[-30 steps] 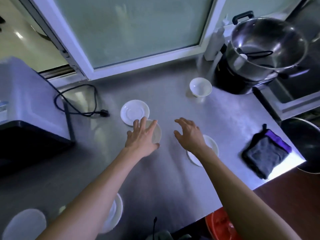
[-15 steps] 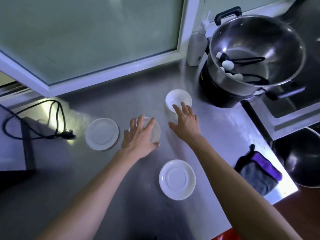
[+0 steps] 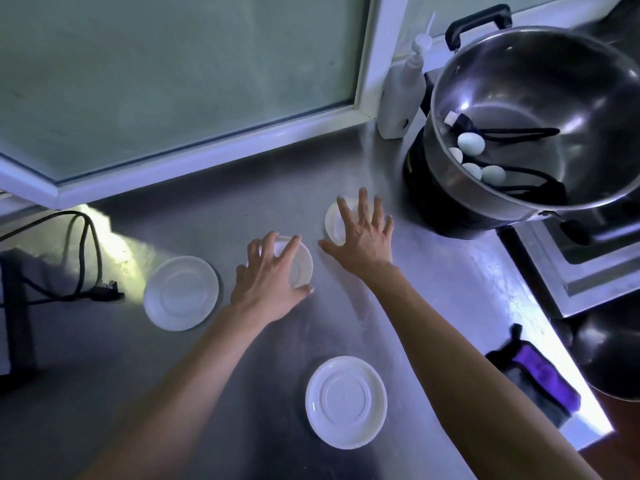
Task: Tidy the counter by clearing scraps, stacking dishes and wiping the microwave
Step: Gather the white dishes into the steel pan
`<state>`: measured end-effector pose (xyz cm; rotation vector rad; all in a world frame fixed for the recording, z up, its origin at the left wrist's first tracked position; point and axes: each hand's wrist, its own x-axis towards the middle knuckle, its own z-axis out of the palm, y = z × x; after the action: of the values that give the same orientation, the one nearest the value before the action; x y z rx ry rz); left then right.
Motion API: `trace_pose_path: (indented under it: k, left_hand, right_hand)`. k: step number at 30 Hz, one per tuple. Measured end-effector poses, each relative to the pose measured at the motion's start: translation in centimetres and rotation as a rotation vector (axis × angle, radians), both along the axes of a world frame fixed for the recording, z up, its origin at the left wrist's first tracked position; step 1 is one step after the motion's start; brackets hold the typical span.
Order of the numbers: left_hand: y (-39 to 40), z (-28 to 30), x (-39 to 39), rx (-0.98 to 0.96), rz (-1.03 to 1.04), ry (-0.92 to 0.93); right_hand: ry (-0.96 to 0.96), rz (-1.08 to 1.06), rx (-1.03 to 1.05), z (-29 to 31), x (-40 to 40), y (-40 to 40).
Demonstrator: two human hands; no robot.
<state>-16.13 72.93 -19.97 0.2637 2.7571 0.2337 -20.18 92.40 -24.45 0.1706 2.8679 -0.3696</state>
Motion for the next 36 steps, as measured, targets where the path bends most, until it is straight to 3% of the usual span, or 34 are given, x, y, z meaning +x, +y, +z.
trace_pose_path:
  k: [6,16,36]
  left_hand:
    - [-0.5,-0.2,0.2,-0.004,0.002,0.007]
    - [-3.9,1.3,3.9,-0.04,0.06,0.01]
    - [-22.5,6.4,25.1,-0.042,0.382,0.118]
  right_hand:
    - [0.05,-0.04,0.057,-0.3,-0.6,-0.6]
    - [0.086,0.011,-0.036,1.6,4.8,-2.9]
    - [0.173,0.488,-0.073,8.6,21.3,-22.3]
